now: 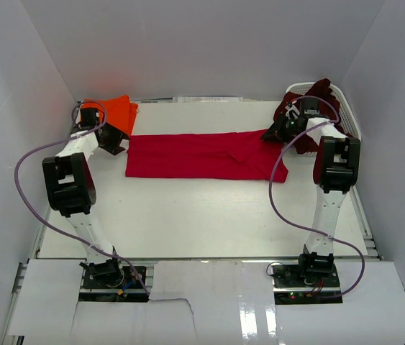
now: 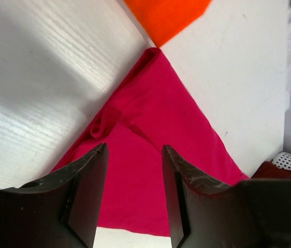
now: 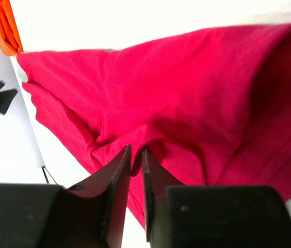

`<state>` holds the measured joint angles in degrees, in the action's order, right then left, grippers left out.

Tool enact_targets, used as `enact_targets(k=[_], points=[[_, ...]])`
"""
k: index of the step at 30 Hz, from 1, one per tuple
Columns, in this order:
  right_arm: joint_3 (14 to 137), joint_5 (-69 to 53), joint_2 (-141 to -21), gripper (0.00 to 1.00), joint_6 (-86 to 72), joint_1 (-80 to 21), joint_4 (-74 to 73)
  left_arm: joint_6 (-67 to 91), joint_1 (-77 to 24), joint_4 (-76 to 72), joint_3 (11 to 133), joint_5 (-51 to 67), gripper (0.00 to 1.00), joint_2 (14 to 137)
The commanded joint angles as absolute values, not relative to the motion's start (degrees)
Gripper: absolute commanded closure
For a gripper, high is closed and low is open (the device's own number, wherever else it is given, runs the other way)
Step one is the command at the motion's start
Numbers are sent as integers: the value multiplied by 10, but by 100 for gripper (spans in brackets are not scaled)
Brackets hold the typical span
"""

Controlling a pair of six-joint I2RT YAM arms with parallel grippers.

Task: Fold and stack the t-shirts
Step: Fold the other side of the tshirt into a rectangle

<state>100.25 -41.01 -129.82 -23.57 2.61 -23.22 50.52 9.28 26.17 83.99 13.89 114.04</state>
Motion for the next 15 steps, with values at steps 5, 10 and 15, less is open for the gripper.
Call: enact_targets(k=[5, 10, 15], points=[[1020, -423, -1304, 47, -232, 25, -209, 468, 91, 166, 800, 179, 43, 1005], [1007, -403, -1272, 25, -222, 23, -200, 400, 54, 162, 782, 205, 39, 964], [969, -411, -1241, 24, -222, 23, -168, 352, 11, 102, 732, 222, 34, 920]])
